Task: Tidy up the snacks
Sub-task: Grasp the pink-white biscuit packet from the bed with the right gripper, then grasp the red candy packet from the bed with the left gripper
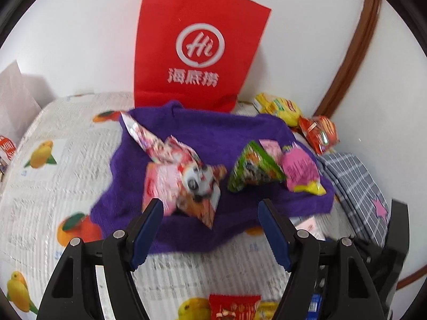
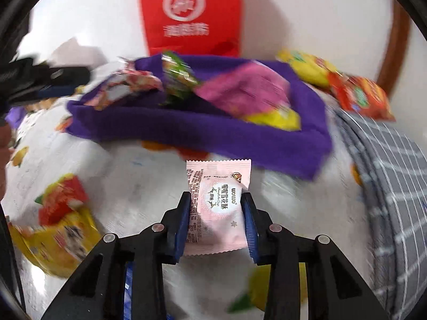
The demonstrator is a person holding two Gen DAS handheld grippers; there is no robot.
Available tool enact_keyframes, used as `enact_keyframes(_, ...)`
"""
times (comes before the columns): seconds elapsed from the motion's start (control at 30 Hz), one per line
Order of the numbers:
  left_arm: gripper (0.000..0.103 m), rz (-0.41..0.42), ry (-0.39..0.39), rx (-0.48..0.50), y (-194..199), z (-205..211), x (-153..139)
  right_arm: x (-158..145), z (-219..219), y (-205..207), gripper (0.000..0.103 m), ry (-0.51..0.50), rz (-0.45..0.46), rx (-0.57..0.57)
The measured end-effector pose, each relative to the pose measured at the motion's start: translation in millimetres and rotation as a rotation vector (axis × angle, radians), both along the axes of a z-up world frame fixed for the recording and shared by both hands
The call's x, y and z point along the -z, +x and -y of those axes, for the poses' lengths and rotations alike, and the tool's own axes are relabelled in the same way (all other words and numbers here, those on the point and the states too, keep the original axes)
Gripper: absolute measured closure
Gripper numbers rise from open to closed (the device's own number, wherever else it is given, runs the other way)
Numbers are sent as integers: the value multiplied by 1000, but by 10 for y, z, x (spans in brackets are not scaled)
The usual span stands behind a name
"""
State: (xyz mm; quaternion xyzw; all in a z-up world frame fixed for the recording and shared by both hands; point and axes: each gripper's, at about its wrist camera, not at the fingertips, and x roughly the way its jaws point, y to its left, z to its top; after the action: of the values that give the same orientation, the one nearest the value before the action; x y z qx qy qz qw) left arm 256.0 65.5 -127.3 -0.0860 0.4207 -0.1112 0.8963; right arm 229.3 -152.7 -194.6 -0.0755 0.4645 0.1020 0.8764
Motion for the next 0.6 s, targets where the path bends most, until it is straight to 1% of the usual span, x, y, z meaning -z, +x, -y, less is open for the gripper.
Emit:
enact_keyframes(0.1,31,-35,-27,37,-98,1,106,-7,109,-48,65,9,2,63)
enact_keyframes(0.17,31,-63,-46,57,-177,3,177,-12,139,-70,65,0,4,84)
enact_keyframes(0.23,31,-77,-46,71,-274,20,210,-14,134,-73,65,-8,2,86)
enact_keyframes(0.3,31,-86,-38,87,-383,38,238,-15,116,-71,65,-20,5,86)
enact_keyframes(0.43,31,-131,8,116,-555,73,351,-21,123,-56,64,-12,2,89)
enact_keyframes(0.53,31,-178,6,138,-598,91,454,-16,123,-16,64,3,-3,90)
enact_keyframes(0.6,32,-212,29,142,-598,122,534,-10,122,-12,64,5,-4,91)
